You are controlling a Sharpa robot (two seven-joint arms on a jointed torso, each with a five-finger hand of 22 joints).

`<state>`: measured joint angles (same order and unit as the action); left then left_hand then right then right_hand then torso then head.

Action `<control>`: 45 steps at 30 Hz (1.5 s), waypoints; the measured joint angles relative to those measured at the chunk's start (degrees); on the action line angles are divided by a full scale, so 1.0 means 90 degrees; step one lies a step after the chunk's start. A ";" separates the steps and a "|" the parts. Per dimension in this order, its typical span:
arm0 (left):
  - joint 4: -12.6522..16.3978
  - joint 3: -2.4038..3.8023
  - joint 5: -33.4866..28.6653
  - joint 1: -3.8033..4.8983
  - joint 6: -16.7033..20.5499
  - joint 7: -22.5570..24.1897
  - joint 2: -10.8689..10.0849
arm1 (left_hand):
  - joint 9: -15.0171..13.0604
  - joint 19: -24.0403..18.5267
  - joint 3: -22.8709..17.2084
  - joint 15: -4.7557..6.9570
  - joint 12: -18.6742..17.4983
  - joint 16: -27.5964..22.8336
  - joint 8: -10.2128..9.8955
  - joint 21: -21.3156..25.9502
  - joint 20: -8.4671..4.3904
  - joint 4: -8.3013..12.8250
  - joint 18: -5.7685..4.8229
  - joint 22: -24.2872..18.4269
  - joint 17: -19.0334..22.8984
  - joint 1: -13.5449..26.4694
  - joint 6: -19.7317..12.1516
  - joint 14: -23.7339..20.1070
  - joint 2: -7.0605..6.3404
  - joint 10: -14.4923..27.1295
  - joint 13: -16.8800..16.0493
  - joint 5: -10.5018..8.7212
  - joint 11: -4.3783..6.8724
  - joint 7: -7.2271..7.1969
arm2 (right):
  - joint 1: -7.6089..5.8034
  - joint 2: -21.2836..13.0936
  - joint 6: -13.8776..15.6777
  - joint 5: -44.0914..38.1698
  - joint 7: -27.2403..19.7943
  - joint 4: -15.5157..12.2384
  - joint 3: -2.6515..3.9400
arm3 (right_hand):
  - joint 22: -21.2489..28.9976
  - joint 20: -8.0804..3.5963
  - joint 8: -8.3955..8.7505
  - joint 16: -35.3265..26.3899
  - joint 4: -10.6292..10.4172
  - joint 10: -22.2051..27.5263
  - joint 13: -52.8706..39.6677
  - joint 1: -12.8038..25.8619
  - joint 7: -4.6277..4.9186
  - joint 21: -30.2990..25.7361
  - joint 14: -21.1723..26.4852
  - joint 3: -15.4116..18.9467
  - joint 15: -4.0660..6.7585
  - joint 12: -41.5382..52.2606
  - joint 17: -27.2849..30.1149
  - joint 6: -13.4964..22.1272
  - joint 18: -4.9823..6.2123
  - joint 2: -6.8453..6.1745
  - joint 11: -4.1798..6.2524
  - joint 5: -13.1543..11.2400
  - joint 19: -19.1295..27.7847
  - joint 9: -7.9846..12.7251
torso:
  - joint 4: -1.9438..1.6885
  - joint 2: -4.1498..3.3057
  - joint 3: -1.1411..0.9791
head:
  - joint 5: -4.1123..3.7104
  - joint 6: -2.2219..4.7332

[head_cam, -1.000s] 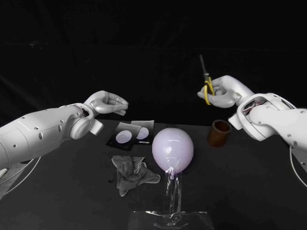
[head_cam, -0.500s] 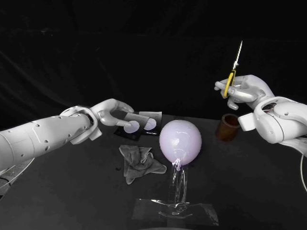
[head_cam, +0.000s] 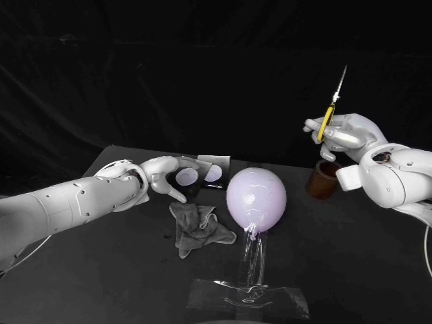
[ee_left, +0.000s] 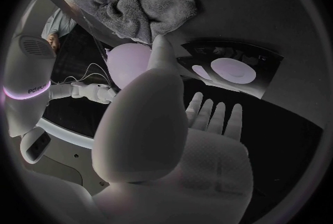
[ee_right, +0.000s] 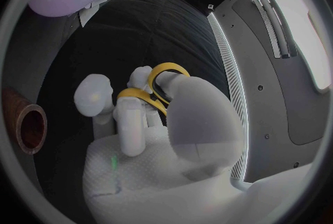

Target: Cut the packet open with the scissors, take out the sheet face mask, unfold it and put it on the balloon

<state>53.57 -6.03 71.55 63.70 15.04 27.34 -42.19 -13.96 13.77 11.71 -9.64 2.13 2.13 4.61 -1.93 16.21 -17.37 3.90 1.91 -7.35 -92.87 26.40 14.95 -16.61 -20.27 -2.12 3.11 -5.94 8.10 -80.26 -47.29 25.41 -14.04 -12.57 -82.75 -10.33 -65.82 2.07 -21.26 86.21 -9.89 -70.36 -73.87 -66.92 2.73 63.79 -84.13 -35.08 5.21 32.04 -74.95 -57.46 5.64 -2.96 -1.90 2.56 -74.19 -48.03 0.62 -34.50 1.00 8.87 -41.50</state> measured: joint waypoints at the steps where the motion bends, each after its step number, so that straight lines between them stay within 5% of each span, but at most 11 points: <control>1: -0.0048 0.0005 0.0046 -0.0002 -0.0004 -0.0009 0.0035 | 0.0005 0.0009 -0.0050 0.0000 0.0000 0.0000 0.0000 0.0000 0.0008 0.0001 0.0000 0.0005 0.0000 0.0000 -0.0001 0.0000 0.0000 0.0000 0.0000 0.0000 0.0000 0.0001 | 0.0001 -0.0003 0.0000 0.0005 0.0012 -0.0008 0.0000 | 0.0000 0.0000 0.0000 0.0000 0.0000 0.0000 0.0000 0.0000 0.0000 0.0000 0.0000 0.0000 0.0000 0.0000 0.0000 0.0000 0.0000 0.0000 0.0000 0.0000 0.0000 0.0001 | 0.0003 -0.0007 -0.0001 | 0.0000 0.0002; 5: -0.0212 0.0035 0.0194 -0.0003 -0.0020 -0.0052 0.0166 | 0.0004 0.0018 -0.0078 -0.0013 0.0000 0.0000 0.0000 0.0000 -0.0001 0.0010 0.0000 0.0005 -0.0009 0.0000 -0.0009 0.0020 0.0000 -0.0008 -0.0001 0.0000 -0.0007 0.0016 | 0.0007 -0.0018 0.0001 0.0012 0.0065 -0.0038 0.0000 | 0.0003 0.0000 0.0000 0.0000 0.0017 0.0000 0.0000 0.0000 0.0014 0.0000 0.0000 0.0017 0.0000 0.0000 0.0000 -0.0013 -0.0002 0.0000 0.0000 0.0000 0.0000 0.0003 | 0.0018 -0.0038 0.0004 | -0.0007 -0.0013; 12: -0.0500 0.0077 0.0310 0.0035 -0.0086 -0.0143 0.0371 | -0.0069 0.0170 -0.0251 0.0039 0.0029 0.0038 0.0004 -0.0049 -0.0038 0.0007 0.0104 0.0035 -0.0087 0.0037 0.0138 0.0238 0.0049 -0.0277 -0.0039 0.0000 -0.0272 0.0114 | 0.0008 -0.0030 0.0001 -0.0001 0.0135 -0.0081 0.0000 | 0.0008 -0.0024 0.0000 -0.0001 0.0017 0.0000 0.0000 0.0000 0.0003 -0.0001 0.0000 0.0018 0.0000 0.0000 0.0005 -0.0042 -0.0005 0.0000 0.0000 0.0000 -0.0024 0.0006 | 0.0035 -0.0081 0.0011 | -0.0017 -0.0046; 14: -0.0557 0.0082 0.0325 0.0040 -0.0121 -0.0170 0.0417 | -0.0069 0.0243 -0.0314 0.0039 0.0029 0.0074 0.0033 -0.0049 -0.0034 0.0015 0.0202 0.0046 -0.0118 0.0015 0.0138 0.0339 0.0121 -0.0358 -0.0039 0.0000 -0.0288 0.0114 | 0.0008 -0.0029 0.0000 -0.0008 0.0148 -0.0091 0.0000 | 0.0009 -0.0024 0.0000 -0.0001 0.0017 0.0000 0.0000 0.0000 0.0003 -0.0001 0.0000 0.0018 0.0000 0.0000 0.0006 -0.0042 -0.0006 0.0000 0.0000 0.0000 -0.0024 0.0007 | 0.0036 -0.0090 0.0012 | -0.0014 -0.0050; 36: -0.1057 0.0108 0.0596 0.0085 -0.0680 -0.0646 0.0738 | -0.0049 0.0223 -0.0257 0.0020 0.0029 0.0075 0.0033 -0.0049 -0.0051 0.0015 0.0306 0.0035 -0.0053 0.0011 0.0138 0.0248 0.0147 -0.0285 -0.0035 0.0000 -0.0446 0.0114 | 0.0009 -0.0052 -0.0003 -0.0110 0.0243 -0.0186 -0.0001 | 0.0010 -0.0023 0.0000 0.0001 0.0035 0.0000 0.0000 -0.0001 0.0004 -0.0002 0.0000 0.0036 0.0000 0.0000 0.0000 -0.0041 -0.0045 0.0001 0.0000 0.0000 -0.0023 0.0002 | 0.0042 -0.0100 0.0022 | 0.0015 -0.0143; 41: -0.1151 0.0116 0.0663 0.0097 -0.0764 -0.0682 0.0798 | -0.0080 0.0211 -0.0369 0.0005 0.0029 0.0051 0.0069 -0.0049 -0.0039 -0.0002 0.0454 0.0035 -0.0073 0.0015 0.0152 0.0309 0.0226 -0.0376 -0.0033 -0.0018 -0.0480 0.0106 | 0.0009 -0.0056 -0.0003 -0.0126 0.0252 -0.0206 -0.0001 | 0.0010 -0.0023 0.0000 0.0000 0.0035 -0.0001 0.0000 -0.0001 0.0004 -0.0002 0.0000 0.0037 0.0000 0.0000 0.0000 -0.0040 -0.0046 0.0001 0.0000 0.0000 -0.0023 0.0002 | 0.0041 -0.0099 0.0019 | 0.0004 -0.0152; 45: -0.1212 0.0121 0.0689 0.0109 -0.0839 -0.0682 0.0838 | -0.0149 0.0331 -0.0617 -0.0033 0.0058 0.0108 0.0155 -0.0090 0.0010 -0.0074 0.0599 0.0048 -0.0159 -0.0100 0.0359 0.0582 0.0522 -0.0677 -0.0061 -0.0076 -0.0535 0.0125 | 0.0009 -0.0056 -0.0003 -0.0135 0.0260 -0.0224 -0.0001 | 0.0017 -0.0023 0.0000 0.0000 0.0035 -0.0001 0.0000 -0.0001 0.0002 -0.0002 0.0000 0.0037 0.0000 0.0000 0.0001 -0.0042 -0.0047 0.0001 0.0000 0.0000 -0.0023 0.0003 | 0.0045 -0.0102 0.0015 | 0.0002 -0.0159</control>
<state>42.66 -4.94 77.74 64.68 7.50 21.20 -34.65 -15.31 16.75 6.16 -9.93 2.66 3.10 6.01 -2.75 16.30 -18.03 9.30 2.35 -8.78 -93.77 29.64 20.18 -11.92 -26.36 -2.67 2.43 -10.75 9.22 -80.19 -47.79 25.38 -15.26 -10.23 -84.77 -10.34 -65.67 1.86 -21.26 86.21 -9.58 -70.36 -73.87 -66.92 2.75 63.77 -84.12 -34.75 5.21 32.04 -74.95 -57.84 5.22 -2.95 -1.90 2.56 -74.39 -48.01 1.02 -35.41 1.13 8.89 -42.93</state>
